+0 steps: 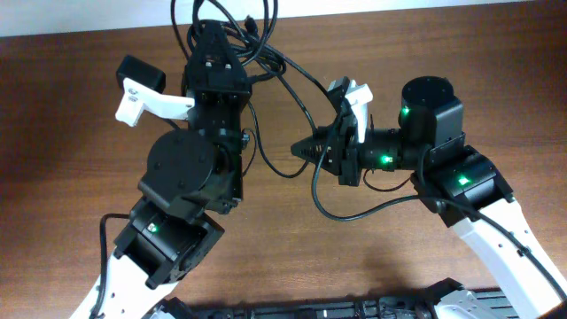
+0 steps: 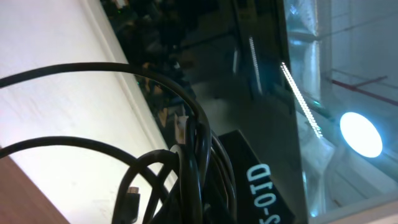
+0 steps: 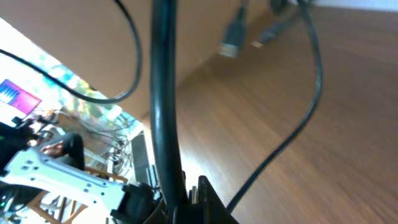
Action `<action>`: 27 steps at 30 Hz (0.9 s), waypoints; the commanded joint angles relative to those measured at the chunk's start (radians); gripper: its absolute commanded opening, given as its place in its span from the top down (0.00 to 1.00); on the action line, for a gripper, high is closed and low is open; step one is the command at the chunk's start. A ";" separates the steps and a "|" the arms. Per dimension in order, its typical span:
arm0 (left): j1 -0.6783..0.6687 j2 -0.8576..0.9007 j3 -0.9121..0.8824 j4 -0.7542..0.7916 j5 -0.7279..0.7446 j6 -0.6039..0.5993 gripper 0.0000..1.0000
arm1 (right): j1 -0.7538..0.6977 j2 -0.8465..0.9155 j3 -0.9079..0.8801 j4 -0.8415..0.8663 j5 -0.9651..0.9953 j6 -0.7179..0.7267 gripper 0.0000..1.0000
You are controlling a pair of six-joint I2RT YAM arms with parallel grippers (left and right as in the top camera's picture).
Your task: Untangle cables
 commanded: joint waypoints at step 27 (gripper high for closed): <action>0.010 -0.008 0.024 0.071 -0.307 0.104 1.00 | -0.002 -0.001 0.001 -0.101 0.322 0.006 0.38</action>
